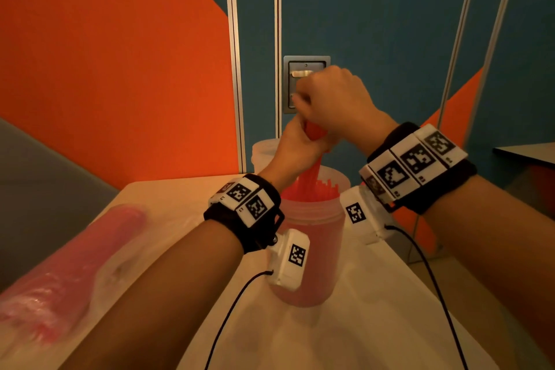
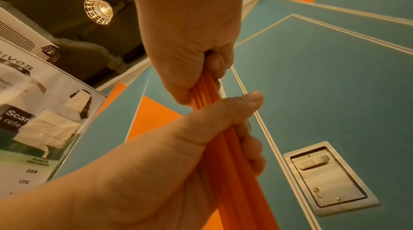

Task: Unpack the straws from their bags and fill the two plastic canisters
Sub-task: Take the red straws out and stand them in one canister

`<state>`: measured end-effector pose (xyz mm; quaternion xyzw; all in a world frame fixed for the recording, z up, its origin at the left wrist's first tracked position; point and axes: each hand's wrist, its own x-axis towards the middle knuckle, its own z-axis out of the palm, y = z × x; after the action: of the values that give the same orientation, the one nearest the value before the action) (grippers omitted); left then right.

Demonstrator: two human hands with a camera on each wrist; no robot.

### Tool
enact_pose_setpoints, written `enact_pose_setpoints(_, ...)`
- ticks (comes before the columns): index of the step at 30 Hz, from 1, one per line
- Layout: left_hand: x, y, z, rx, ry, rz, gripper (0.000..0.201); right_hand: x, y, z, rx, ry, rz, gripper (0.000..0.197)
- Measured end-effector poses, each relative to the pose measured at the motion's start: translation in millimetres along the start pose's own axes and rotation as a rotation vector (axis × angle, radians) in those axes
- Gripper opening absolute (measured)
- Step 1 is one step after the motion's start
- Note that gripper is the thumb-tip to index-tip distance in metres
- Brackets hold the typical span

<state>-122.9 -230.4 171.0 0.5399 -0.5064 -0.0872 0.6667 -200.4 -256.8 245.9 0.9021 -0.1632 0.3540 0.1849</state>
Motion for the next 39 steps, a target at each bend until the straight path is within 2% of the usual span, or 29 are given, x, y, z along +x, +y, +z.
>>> enact_pose_setpoints(2, 4, 0, -3, 0.051, 0.022, 0.030, 0.030, 2, -3, -1, 0.001, 0.042, -0.023, 0.029)
enact_pose_setpoints(4, 3, -6, -5, 0.107, 0.008, 0.032, 0.020, -1, -5, 6, 0.011, 0.035, -0.036, 0.028)
enact_pose_setpoints(7, -7, -23, -8, 0.130, -0.123, -0.045, 0.013, -9, -5, 27, 0.031, -0.059, -0.039, 0.025)
enact_pose_setpoints(9, -11, -29, -11, 0.143, -0.242, -0.145, 0.015, -11, 2, 45, 0.095, -0.129, 0.009, 0.029)
enact_pose_setpoints(11, -12, -27, -14, 0.166, -0.333, -0.213, 0.027, -13, 11, 61, 0.173, -0.188, 0.085, 0.039)
enact_pose_setpoints(13, -11, -25, -16, 0.168, -0.348, -0.271, 0.042, -16, 15, 73, 0.219, -0.268, 0.128, 0.040)
enact_pose_setpoints(16, -10, -28, -21, 0.248, -0.332, -0.344, 0.035, -23, 17, 84, 0.234, -0.404, 0.101, 0.037)
enact_pose_setpoints(18, -10, -32, -24, 0.353, -0.288, -0.384, 0.036, -31, 13, 85, 0.235, -0.560, 0.055, 0.036)
enact_pose_setpoints(19, -9, -34, -25, 0.350, -0.223, -0.403, 0.040, -37, 9, 86, 0.270, -0.648, 0.041, 0.036)
enact_pose_setpoints(21, -6, -37, -28, 0.265, -0.035, -0.407, 0.042, -45, 4, 95, 0.297, -0.841, -0.006, 0.039)
enact_pose_setpoints(23, -4, -37, -31, 0.262, 0.142, -0.328, 0.038, -47, 4, 113, 0.233, -0.952, -0.011, 0.044)
enact_pose_setpoints(25, -5, -39, -37, 0.385, 0.234, -0.245, 0.033, -45, 3, 117, 0.379, -0.891, 0.026, 0.048)
enact_pose_setpoints(27, -8, -38, -47, 0.616, 0.239, -0.238, 0.029, -39, 5, 110, 0.651, -0.653, 0.116, 0.043)
enact_pose_setpoints(28, -11, -36, -51, 0.733, 0.193, -0.287, 0.032, -36, 9, 109, 0.727, -0.504, 0.191, 0.039)
enact_pose_setpoints(30, -15, -39, -61, 0.799, 0.060, -0.481, 0.029, -35, 20, 107, 0.602, -0.309, 0.363, 0.035)
enact_pose_setpoints(31, -17, -41, -64, 0.743, 0.002, -0.589, 0.020, -38, 23, 104, 0.430, -0.348, 0.434, 0.035)
enact_pose_setpoints(33, -22, -48, -70, 0.587, -0.009, -0.696, 0.015, -44, 26, 108, 0.186, -0.590, 0.473, 0.035)
enact_pose_setpoints(34, -23, -53, -71, 0.540, 0.027, -0.675, 0.017, -47, 26, 112, 0.161, -0.676, 0.461, 0.032)
enact_pose_setpoints(35, -23, -54, -72, 0.533, 0.081, -0.620, 0.018, -50, 25, 113, 0.177, -0.694, 0.462, 0.028)
enact_pose_setpoints(39, -29, -37, -72, 0.715, 0.211, -0.301, 0.025, -51, 26, 104, 0.249, -0.395, 0.475, 0.026)
